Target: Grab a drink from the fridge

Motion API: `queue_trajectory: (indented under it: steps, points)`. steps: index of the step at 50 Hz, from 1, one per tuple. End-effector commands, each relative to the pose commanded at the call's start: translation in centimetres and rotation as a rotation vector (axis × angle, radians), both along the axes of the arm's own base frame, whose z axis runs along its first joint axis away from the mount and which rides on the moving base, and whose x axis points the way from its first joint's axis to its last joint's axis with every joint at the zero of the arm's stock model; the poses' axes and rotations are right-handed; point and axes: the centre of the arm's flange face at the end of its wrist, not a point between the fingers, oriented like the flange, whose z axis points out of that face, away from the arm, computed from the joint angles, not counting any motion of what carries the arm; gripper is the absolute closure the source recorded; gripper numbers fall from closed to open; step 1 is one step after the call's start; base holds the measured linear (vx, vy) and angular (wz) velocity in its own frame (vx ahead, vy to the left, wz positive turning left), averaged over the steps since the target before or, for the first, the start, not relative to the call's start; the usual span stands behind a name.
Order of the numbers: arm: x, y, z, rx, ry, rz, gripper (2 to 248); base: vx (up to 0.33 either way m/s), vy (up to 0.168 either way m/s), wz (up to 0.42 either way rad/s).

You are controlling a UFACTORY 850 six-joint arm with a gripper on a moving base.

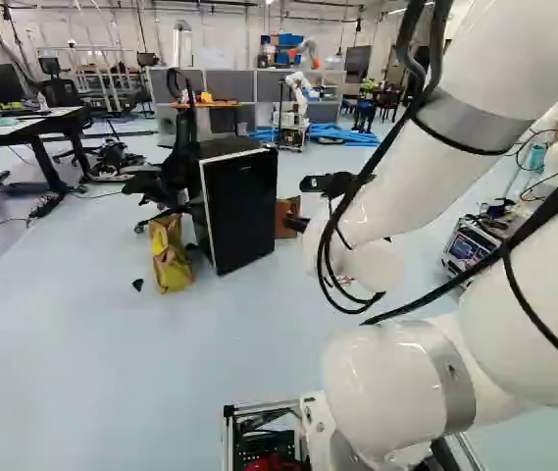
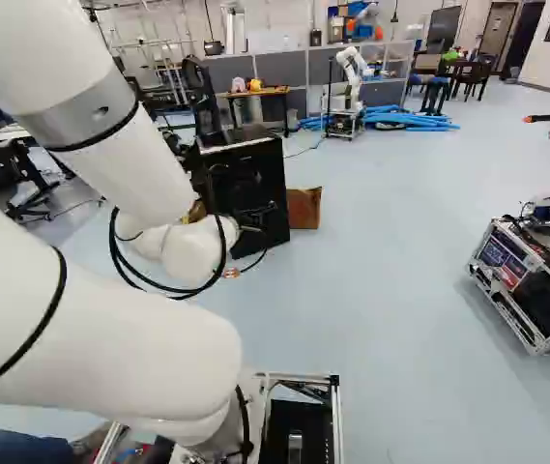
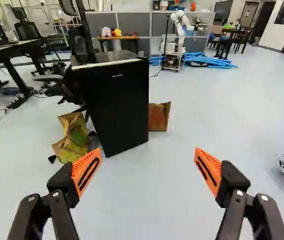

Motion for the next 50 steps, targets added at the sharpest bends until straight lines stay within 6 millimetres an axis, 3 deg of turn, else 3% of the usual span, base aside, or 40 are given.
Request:
queue_trajectory:
  steps: [50]
  points:
    - [0.0, 0.0, 0.0, 0.0, 0.0, 0.0, 3, 0.0, 0.001, 0.007]
